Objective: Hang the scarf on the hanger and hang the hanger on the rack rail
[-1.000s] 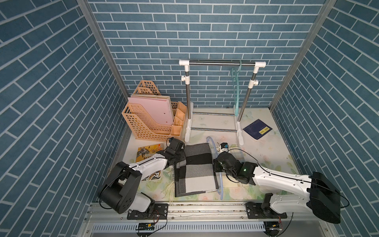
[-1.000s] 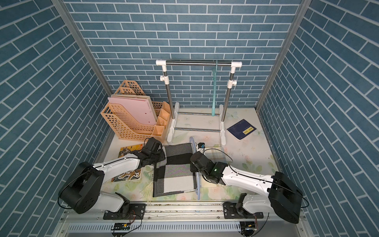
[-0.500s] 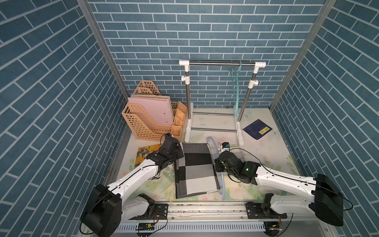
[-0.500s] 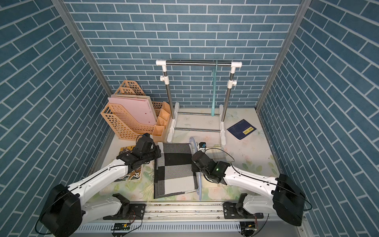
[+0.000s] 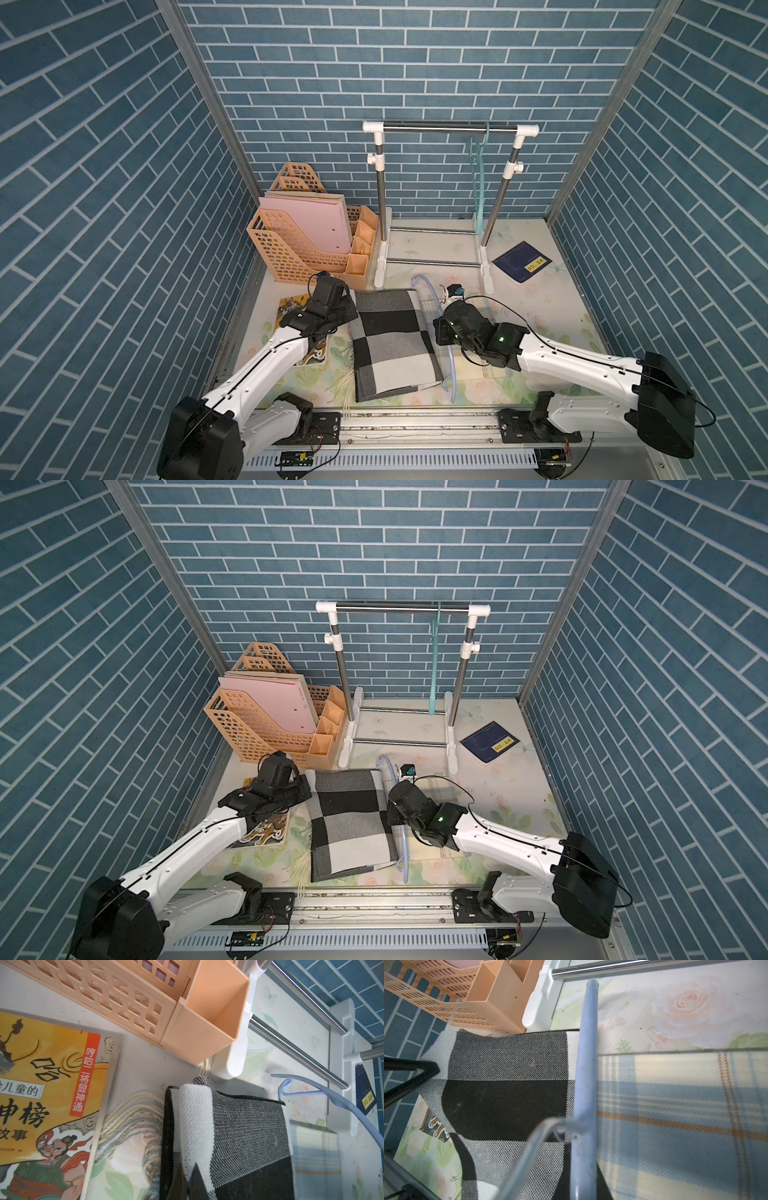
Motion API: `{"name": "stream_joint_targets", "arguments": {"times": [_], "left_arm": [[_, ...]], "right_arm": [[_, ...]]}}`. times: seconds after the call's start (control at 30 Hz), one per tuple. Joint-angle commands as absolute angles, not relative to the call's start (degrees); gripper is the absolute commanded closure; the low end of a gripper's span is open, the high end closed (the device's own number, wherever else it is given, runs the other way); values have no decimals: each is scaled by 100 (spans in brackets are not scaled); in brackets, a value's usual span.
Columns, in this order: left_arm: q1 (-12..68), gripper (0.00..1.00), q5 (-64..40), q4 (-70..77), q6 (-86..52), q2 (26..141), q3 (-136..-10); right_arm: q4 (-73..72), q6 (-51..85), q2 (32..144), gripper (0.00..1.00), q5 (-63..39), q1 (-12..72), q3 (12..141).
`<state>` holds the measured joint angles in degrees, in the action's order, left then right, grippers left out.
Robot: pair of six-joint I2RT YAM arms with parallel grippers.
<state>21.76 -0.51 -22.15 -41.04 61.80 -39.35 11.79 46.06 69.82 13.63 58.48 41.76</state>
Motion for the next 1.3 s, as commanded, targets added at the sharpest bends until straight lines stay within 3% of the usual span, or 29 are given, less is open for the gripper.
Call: {"name": "stream_joint_targets", "arguments": {"times": [0.0, 0.2, 0.43, 0.6, 0.67, 0.7, 0.8, 0.9, 1.03, 1.27], "left_arm": [[1914, 100, 336, -2368, -3997, 6065, -3939], [1681, 100, 223, -1853, -3990, 6512, -3843], [1664, 100, -29, -1097, -3860, 8054, -4106], [1667, 99, 192, -1130, -3753, 8156, -4082], [1676, 58, 36, -1156, -3753, 8013, -3983], [1702, 46, 10, -1223, -3753, 7949, -3952], [1839, 23, 72, -1465, -3780, 7527, -3796], [2050, 18, 110, -1881, -3926, 6818, -3557], [3087, 19, 473, -2513, -4717, 5608, -3133], [6101, 29, 1137, -3471, -7220, 4297, -2391]], "right_arm": [[1705, 4450, 7010, 100, 1915, 5730, 4225], [1622, 4503, 7014, 100, 1850, 5733, 4125], [1786, 4479, 6902, 100, 1574, 5742, 4029], [1967, 4401, 6818, 100, 1530, 5731, 3983], [1930, 4382, 6865, 100, 1424, 5731, 3958], [1907, 4378, 6883, 100, 1383, 5733, 3951], [1828, 4373, 6907, 100, 1333, 5729, 3947], [1754, 4355, 6899, 100, 1288, 5730, 3955], [1681, 4329, 6908, 100, 1249, 5730, 3942], [1593, 4283, 6973, 100, 1220, 5732, 3927]]}}
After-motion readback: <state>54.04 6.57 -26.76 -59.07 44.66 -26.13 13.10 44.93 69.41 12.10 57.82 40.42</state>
